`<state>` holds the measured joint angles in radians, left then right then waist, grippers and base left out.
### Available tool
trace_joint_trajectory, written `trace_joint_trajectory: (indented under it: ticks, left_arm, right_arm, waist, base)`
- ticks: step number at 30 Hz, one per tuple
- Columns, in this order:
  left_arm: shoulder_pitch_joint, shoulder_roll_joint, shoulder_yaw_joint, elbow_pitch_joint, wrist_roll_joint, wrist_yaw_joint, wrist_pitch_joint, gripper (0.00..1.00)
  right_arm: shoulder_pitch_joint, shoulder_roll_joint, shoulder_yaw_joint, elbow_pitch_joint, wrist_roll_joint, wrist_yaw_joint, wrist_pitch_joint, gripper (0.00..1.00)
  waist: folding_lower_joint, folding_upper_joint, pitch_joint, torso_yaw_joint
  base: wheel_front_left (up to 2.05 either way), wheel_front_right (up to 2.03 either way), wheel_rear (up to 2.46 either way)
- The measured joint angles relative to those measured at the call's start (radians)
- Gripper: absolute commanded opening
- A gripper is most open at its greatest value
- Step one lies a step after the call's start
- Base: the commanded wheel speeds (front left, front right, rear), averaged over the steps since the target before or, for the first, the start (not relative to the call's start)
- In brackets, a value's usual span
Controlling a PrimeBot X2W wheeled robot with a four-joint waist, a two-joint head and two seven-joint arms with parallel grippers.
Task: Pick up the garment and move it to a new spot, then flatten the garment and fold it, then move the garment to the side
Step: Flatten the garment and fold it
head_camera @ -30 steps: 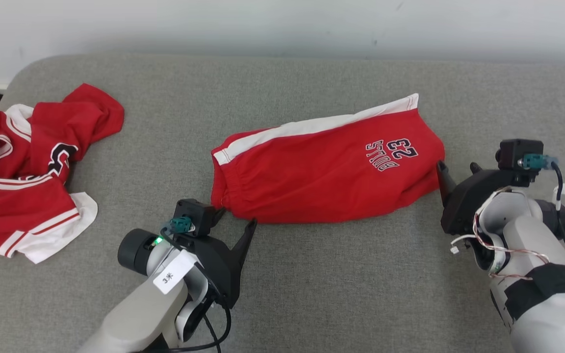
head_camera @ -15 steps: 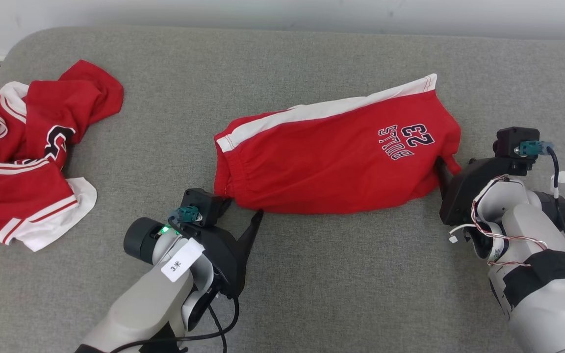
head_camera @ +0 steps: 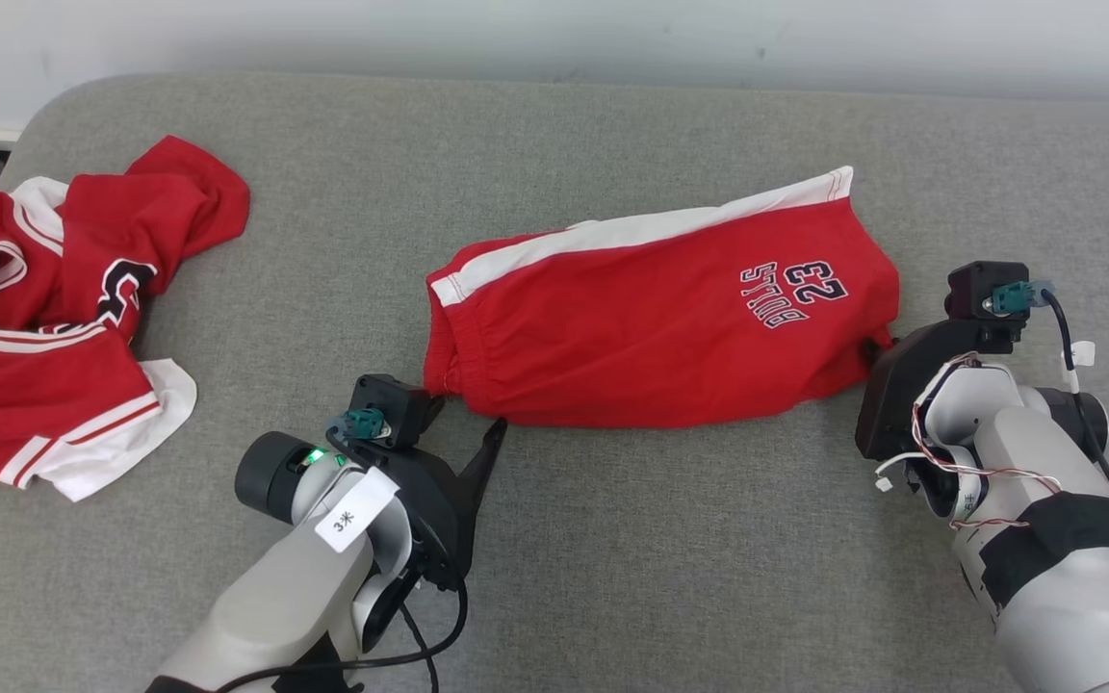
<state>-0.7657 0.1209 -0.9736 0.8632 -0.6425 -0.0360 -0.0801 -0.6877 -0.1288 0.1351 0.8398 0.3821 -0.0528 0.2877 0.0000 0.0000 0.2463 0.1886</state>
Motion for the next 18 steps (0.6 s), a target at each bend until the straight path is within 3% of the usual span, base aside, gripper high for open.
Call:
trace_joint_trajectory:
  ticks: [2, 3, 14, 15, 16, 17, 18]
  left_arm:
    - [0.000, -0.003, -0.002, 0.001, 0.000, -0.001, -0.001, 1.00]
    - [0.000, -0.008, -0.003, 0.004, 0.000, -0.001, -0.001, 1.00]
    - [-0.002, -0.020, -0.013, 0.031, 0.001, -0.019, -0.009, 1.00]
    - [-0.003, -0.021, -0.013, 0.032, 0.001, -0.019, -0.009, 0.96]
    - [-0.003, -0.022, -0.013, 0.034, 0.001, -0.019, -0.009, 0.80]
    - [-0.004, -0.023, -0.013, 0.036, 0.001, -0.019, -0.010, 0.57]
    - [-0.005, -0.023, -0.013, 0.038, 0.001, -0.023, -0.010, 0.49]
  right_arm:
    - [0.000, 0.000, -0.001, 0.001, 0.000, 0.000, 0.004, 0.31]
    - [0.000, 0.001, -0.002, 0.003, 0.000, 0.000, 0.007, 0.00]
    - [-0.003, 0.005, -0.003, 0.004, 0.000, -0.002, 0.011, 0.00]
    - [-0.003, 0.006, -0.003, 0.004, 0.001, -0.002, 0.011, 0.00]
    - [-0.003, 0.006, -0.003, 0.004, 0.001, -0.002, 0.011, 0.00]
    - [-0.003, 0.007, -0.003, 0.004, 0.001, -0.002, 0.011, 0.00]
    - [-0.003, 0.007, -0.003, 0.004, 0.001, -0.002, 0.011, 0.00]
  waist:
    - [0.0000, 0.0000, -0.003, -0.003]
    - [0.0000, 0.0000, -0.004, -0.005]
    - [0.0000, 0.0000, 0.001, -0.010]
    - [0.0000, 0.0000, 0.001, -0.010]
    - [0.0000, 0.0000, 0.001, -0.011]
    - [0.0000, 0.0000, 0.001, -0.011]
    - [0.0000, 0.0000, 0.002, -0.012]
  base:
    - [0.00, 0.00, 0.00]
    - [0.00, 0.00, 0.00]
    - [0.00, 0.00, 0.00]
    - [0.00, 0.00, 0.00]
    - [0.00, 0.00, 0.00]
    - [0.00, 0.00, 0.00]
    - [0.00, 0.00, 0.00]
